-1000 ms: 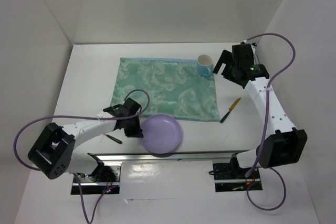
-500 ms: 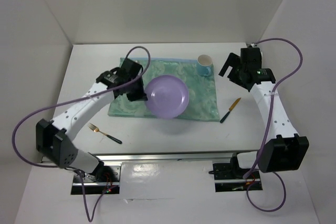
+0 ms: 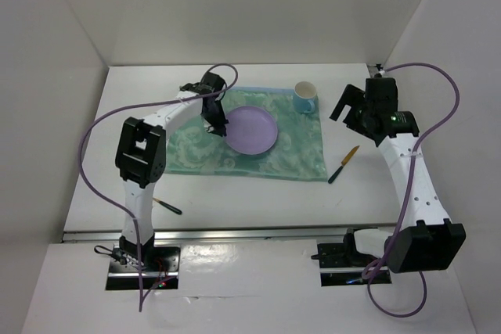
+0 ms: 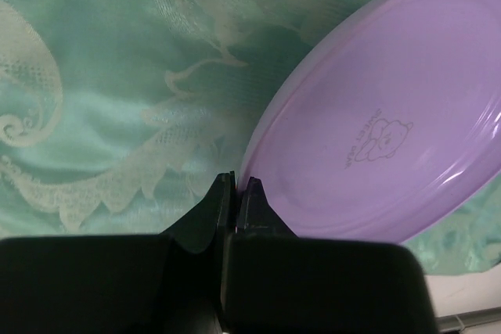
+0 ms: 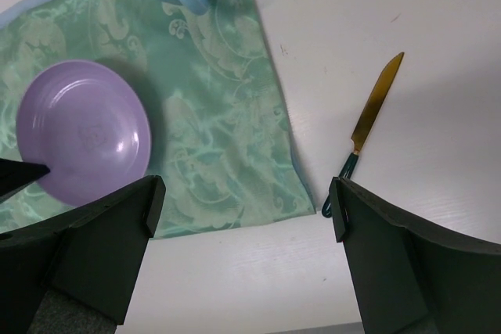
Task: Set the dinner table for one person
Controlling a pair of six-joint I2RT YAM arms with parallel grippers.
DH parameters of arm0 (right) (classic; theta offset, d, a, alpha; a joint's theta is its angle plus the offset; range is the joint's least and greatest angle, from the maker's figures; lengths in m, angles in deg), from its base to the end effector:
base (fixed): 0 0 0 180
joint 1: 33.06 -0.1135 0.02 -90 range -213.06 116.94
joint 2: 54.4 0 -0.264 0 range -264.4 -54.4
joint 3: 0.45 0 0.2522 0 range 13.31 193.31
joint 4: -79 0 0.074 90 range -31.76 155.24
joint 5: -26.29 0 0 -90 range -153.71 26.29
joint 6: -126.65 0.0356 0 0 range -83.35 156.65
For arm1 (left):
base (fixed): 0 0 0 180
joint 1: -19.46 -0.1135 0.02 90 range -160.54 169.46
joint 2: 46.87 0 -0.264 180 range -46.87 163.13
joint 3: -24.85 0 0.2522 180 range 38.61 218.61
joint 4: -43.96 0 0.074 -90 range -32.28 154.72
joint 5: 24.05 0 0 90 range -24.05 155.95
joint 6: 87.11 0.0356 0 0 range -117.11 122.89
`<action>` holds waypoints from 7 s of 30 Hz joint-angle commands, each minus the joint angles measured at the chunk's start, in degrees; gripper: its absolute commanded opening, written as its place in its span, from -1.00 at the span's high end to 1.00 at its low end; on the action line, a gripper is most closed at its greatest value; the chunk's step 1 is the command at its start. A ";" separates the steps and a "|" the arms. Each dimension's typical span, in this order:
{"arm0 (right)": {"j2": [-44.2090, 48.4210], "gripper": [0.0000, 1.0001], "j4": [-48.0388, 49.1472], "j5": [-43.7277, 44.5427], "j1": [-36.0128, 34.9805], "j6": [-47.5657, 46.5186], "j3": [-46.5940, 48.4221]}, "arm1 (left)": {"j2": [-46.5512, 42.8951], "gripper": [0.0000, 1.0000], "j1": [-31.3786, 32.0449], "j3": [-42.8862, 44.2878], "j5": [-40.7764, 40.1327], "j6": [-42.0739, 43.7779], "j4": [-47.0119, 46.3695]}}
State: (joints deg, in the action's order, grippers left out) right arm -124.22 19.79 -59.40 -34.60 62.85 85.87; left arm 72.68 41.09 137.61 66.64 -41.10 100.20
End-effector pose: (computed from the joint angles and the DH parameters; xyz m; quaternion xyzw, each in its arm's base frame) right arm 0.2512 0.0041 0.3587 0.2102 0.8911 0.0626 0.3974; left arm 0.4185 -0.1664 0.2157 -0.1872 0.9542 -0.1313 0.1928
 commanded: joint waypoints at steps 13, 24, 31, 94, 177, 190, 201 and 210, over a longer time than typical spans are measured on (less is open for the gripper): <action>0.83 -1.00 -1.92 0.17 0.40 -1.41 -0.92 | 3.51 -0.48 -1.24 4.36 -0.85 0.65 1.28; 0.30 -1.00 -0.78 -2.21 0.40 -0.89 -2.07 | -10.56 -0.15 -13.10 -18.92 -6.67 -0.66 -4.85; 0.82 -1.00 -0.25 -3.35 0.40 -0.88 -2.59 | -8.72 -0.15 -14.95 -24.46 -7.19 -2.41 -6.00; 1.88 -1.00 1.95 -7.83 0.40 -3.08 -6.99 | -47.13 -0.42 -12.84 -59.80 -9.56 -26.85 10.08; -23.25 0.42 15.22 -2.91 8.31 7.83 -25.36 | -10.64 -0.25 -2.47 -3.46 -14.05 16.30 11.57; -8.76 1.00 4.67 5.45 7.26 1.95 -13.23 | -25.41 -0.15 -1.85 -0.48 -12.82 13.66 13.50; -21.40 1.00 1.07 -15.56 -8.30 -11.25 -3.56 | -27.79 -0.15 -1.85 -2.94 -14.49 12.61 14.12; -28.87 1.00 -1.13 -11.88 -13.31 -11.25 -0.92 | -28.84 -0.13 -1.85 -4.25 -16.51 12.61 14.64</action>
State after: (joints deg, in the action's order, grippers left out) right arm -152.07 20.23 -71.92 -46.67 52.64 82.19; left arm 46.43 38.90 133.72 51.52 -27.54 114.13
